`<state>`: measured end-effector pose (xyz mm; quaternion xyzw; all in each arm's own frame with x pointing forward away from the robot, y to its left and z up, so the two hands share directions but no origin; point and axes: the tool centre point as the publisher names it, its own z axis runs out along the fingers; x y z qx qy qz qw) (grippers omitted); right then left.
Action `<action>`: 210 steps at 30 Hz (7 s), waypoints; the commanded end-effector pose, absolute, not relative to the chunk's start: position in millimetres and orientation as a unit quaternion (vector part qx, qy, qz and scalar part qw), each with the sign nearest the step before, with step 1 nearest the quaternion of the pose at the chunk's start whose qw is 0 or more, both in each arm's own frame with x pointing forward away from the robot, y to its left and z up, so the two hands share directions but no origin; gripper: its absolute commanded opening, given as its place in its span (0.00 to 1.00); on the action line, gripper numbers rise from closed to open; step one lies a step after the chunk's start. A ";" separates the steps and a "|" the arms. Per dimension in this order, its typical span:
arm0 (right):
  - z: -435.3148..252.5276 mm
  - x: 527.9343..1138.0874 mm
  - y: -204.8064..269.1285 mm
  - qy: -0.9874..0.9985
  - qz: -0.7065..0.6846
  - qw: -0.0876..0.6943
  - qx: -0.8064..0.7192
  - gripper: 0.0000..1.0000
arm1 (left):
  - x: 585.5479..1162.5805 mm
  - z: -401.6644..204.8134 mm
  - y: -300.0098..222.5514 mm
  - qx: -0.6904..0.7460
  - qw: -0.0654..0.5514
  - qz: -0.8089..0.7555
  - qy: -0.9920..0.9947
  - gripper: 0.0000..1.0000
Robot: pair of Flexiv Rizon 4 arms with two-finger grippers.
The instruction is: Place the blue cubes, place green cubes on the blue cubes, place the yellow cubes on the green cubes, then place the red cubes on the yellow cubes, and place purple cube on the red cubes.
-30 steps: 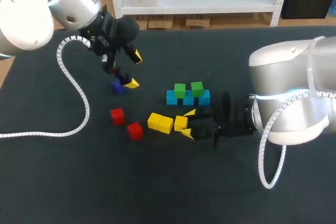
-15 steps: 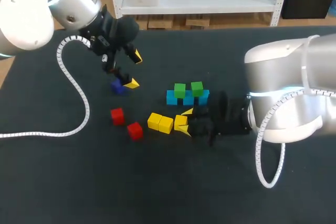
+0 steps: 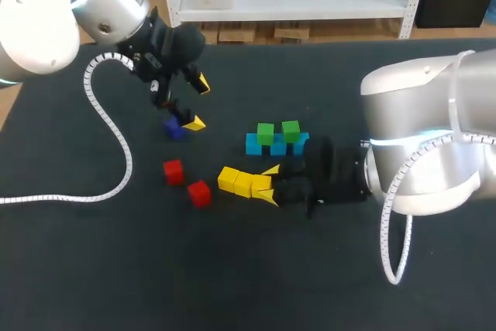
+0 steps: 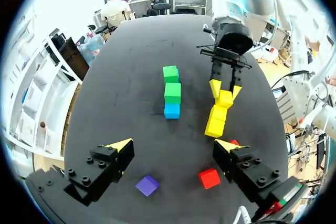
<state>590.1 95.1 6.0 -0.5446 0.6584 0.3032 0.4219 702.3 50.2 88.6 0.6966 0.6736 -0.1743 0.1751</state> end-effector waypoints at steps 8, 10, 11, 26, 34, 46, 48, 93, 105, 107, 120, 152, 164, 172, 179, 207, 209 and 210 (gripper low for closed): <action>53.5 606.2 74.2 0.626 0.326 0.376 -0.601 0.00 | 703.6 87.9 50.8 0.698 0.175 -0.175 0.672 1.00; 58.7 613.5 70.1 0.618 0.330 0.371 -0.609 0.00 | 703.6 87.9 50.8 0.698 0.175 -0.175 0.672 1.00; 62.6 615.7 69.5 0.615 0.335 0.369 -0.611 0.00 | 703.6 87.9 50.8 0.698 0.175 -0.175 0.672 1.00; 92.5 660.8 61.3 0.586 0.324 0.365 -0.647 0.00 | 703.6 87.9 50.8 0.698 0.175 -0.175 0.672 1.00; 81.0 682.4 63.2 0.587 0.326 0.376 -0.638 0.00 | 703.6 87.9 50.8 0.698 0.175 -0.175 0.672 1.00; 67.1 691.9 54.3 0.596 0.328 0.383 -0.625 0.00 | 703.6 87.9 50.8 0.698 0.175 -0.175 0.672 1.00; 65.5 692.0 52.9 0.599 0.327 0.384 -0.622 0.00 | 703.6 87.9 50.8 0.698 0.175 -0.175 0.672 1.00; 51.8 704.2 58.7 0.591 0.339 0.410 -0.607 0.00 | 703.6 87.9 50.8 0.698 0.175 -0.175 0.672 1.00; 50.5 705.4 60.5 0.589 0.342 0.409 -0.607 0.04 | 703.6 87.9 50.8 0.698 0.175 -0.175 0.672 1.00; 50.6 705.6 60.6 0.589 0.342 0.409 -0.607 0.04 | 703.6 87.9 50.8 0.698 0.175 -0.175 0.672 1.00; 49.3 706.6 59.3 0.591 0.342 0.407 -0.607 0.09 | 703.6 87.9 50.8 0.698 0.175 -0.175 0.672 1.00; 45.9 709.7 62.5 0.591 0.347 0.404 -0.606 0.40 | 703.6 87.9 50.8 0.698 0.175 -0.175 0.672 1.00; 45.8 708.8 59.3 0.595 0.347 0.402 -0.603 0.69 | 703.6 87.9 50.8 0.698 0.175 -0.175 0.672 1.00; 50.8 705.9 53.4 0.598 0.344 0.402 -0.602 1.00 | 703.6 87.9 50.8 0.698 0.175 -0.175 0.672 1.00; 69.5 693.0 32.6 0.607 0.329 0.408 -0.597 1.00 | 703.6 87.9 50.8 0.698 0.175 -0.175 0.672 1.00; 11.4 556.8 58.4 0.649 0.341 0.473 -0.488 1.00 | 703.6 87.9 50.8 0.698 0.175 -0.175 0.672 1.00; 5.7 559.4 73.6 0.643 0.342 0.476 -0.493 1.00 | 703.6 87.9 50.8 0.698 0.175 -0.175 0.672 1.00; 3.8 561.3 80.0 0.640 0.344 0.478 -0.493 1.00 | 703.6 87.9 50.8 0.698 0.175 -0.175 0.672 1.00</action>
